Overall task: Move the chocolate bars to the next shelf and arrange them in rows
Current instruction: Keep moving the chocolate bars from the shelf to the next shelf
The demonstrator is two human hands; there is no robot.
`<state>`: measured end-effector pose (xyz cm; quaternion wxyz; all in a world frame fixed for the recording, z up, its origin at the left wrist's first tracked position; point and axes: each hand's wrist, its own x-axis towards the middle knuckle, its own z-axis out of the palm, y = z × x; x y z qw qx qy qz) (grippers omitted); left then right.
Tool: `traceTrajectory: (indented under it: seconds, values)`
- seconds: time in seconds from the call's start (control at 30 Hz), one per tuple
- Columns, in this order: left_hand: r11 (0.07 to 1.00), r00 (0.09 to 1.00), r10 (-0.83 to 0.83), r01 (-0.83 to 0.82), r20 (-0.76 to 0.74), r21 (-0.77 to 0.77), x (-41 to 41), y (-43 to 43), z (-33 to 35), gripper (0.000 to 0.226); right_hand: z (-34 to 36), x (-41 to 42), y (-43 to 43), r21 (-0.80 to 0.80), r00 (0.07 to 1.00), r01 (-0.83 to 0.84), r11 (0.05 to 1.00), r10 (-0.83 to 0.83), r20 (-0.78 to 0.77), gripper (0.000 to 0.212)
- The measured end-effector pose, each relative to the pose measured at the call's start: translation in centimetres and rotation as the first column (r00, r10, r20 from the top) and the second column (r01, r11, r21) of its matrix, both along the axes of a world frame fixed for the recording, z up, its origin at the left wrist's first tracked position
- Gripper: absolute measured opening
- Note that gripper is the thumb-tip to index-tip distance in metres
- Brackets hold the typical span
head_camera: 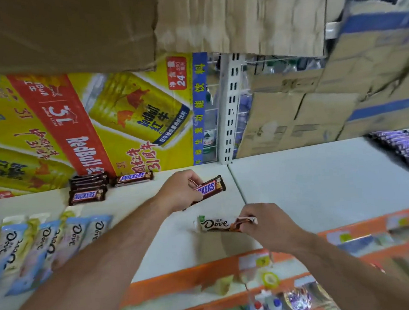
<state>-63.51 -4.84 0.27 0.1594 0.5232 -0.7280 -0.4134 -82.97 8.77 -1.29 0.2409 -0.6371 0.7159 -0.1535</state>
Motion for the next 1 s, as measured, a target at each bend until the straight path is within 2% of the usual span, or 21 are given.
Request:
traceTrajectory:
  seconds: [0.2,0.53,0.8,1.0]
  values:
    - [0.999,0.997,-0.031,0.033,-0.076,0.025,-11.1,6.2,0.0,0.024,0.6,-11.1,7.3,-0.028,0.992,0.123,0.992,-0.122,0.039,0.006]
    - [0.972,0.973,-0.225,0.228,-0.058,0.049,-30.4,13.7,0.9,0.024,1.2,-27.7,17.9,-0.078,0.961,0.265,0.961,-0.256,0.102,0.012]
    - [0.919,0.919,-0.389,0.392,-0.058,0.042,-43.9,14.5,1.4,0.023,0.8,-37.8,20.4,-0.100,0.887,0.452,0.886,-0.434,0.160,0.008]
    - [0.874,0.872,-0.484,0.486,-0.074,0.016,-55.1,12.7,0.6,0.023,0.7,-46.5,19.4,-0.128,0.864,0.503,0.855,-0.494,0.094,0.007]
